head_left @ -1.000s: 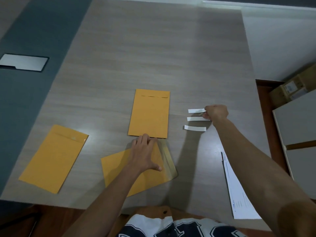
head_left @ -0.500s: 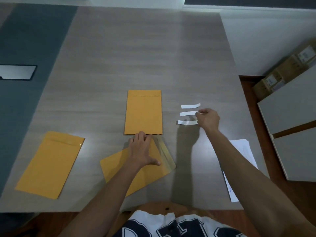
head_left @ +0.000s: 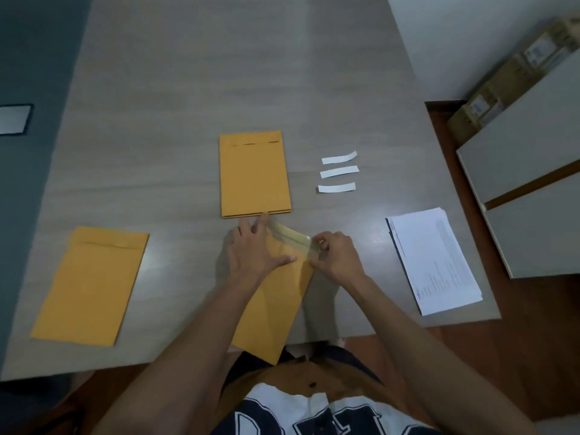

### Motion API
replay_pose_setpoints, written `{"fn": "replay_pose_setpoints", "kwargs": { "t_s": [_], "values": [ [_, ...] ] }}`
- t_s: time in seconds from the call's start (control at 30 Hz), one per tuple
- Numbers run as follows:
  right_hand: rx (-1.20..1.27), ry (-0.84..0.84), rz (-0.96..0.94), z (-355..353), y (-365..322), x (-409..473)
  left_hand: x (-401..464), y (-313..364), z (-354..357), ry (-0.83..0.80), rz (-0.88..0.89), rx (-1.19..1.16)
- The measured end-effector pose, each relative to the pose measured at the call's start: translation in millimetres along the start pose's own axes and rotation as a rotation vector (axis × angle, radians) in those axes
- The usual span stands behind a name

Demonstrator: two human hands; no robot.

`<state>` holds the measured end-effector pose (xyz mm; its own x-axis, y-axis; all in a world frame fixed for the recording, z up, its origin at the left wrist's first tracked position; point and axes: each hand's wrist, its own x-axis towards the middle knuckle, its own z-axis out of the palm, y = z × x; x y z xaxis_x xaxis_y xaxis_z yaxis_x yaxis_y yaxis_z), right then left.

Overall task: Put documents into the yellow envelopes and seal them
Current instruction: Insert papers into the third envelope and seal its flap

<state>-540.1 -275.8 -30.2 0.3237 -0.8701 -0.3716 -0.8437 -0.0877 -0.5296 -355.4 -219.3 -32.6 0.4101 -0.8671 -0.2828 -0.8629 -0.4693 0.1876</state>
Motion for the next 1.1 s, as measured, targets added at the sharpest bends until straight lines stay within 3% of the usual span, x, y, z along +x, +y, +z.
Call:
{"fn": "replay_pose_setpoints", "kwargs": {
  "t_s": [0.17,0.33,0.43,0.63,0.8,1.1],
  "values": [
    [0.025,0.062,-0.035,11,-7,-4,-7,-13,-4,0.023,0.124,-0.018],
    [-0.16,0.062,-0.233,21,-11,-19,-12,-33,-4,0.13,0.306,0.075],
    [-0.262,0.13,-0.335,34,-8,-31,-16,-40,1,0.11,0.423,0.174],
    [-0.369,0.215,-0.392,52,-18,-45,-25,-50,0,0.03,0.448,0.249],
    [-0.417,-0.044,-0.394,72,-36,-39,-33,-55,1,0.064,0.484,0.381],
    [-0.556,0.001,-0.47,65,21,-41,-42,-56,2,0.005,0.438,0.457]
  ]
}}
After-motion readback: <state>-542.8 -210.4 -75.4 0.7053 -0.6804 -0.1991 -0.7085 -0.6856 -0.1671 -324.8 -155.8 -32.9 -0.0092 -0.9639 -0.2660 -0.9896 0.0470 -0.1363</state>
